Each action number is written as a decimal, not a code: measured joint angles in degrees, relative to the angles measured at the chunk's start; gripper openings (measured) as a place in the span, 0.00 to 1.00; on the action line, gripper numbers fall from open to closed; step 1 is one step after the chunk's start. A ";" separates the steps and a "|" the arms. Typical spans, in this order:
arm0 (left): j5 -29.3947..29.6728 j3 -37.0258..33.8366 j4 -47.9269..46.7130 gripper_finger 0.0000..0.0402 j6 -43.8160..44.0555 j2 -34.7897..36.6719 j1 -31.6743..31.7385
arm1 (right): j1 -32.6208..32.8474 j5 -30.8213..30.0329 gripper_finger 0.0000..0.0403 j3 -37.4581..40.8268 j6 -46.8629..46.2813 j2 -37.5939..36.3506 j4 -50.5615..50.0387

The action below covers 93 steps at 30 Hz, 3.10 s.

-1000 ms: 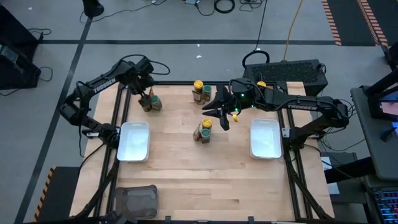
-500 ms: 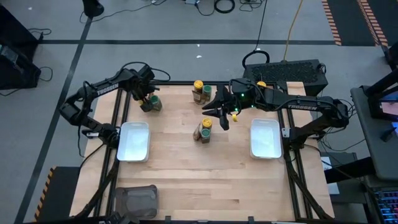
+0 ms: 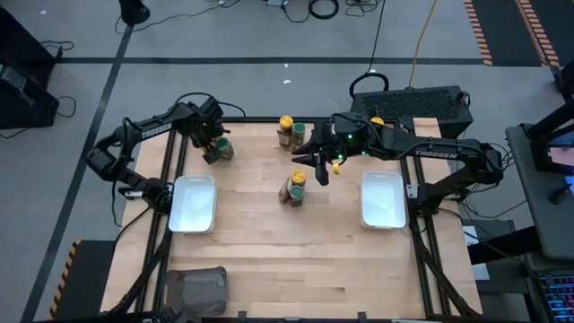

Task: Sort spices by type
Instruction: Put the top left yellow seasoning bottle into the left white bin

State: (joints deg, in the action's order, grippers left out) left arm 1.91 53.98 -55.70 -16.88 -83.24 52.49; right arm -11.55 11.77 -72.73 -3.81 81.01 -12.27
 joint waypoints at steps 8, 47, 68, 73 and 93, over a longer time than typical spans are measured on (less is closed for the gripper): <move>0.02 0.00 -0.23 0.81 0.03 0.00 0.00 | 0.00 0.00 0.20 0.02 -0.01 0.00 -0.02; -2.73 8.00 -23.40 0.58 6.20 23.47 -0.14 | 0.02 0.00 0.20 0.02 2.72 0.00 -0.06; -15.21 6.93 -34.05 0.58 14.62 31.39 -17.42 | -0.24 -0.02 0.20 0.02 6.00 0.00 0.45; -13.17 4.96 -32.45 0.58 14.53 29.56 -22.76 | -0.24 -0.02 0.20 0.02 6.00 0.00 0.37; -4.57 -4.21 -21.52 0.58 14.52 25.06 -32.84 | -0.26 0.00 0.20 0.02 6.00 0.02 -0.07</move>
State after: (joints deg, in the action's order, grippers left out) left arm -2.66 49.77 -77.22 -2.37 -58.18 19.65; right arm -11.81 11.77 -72.71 2.20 81.03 -12.34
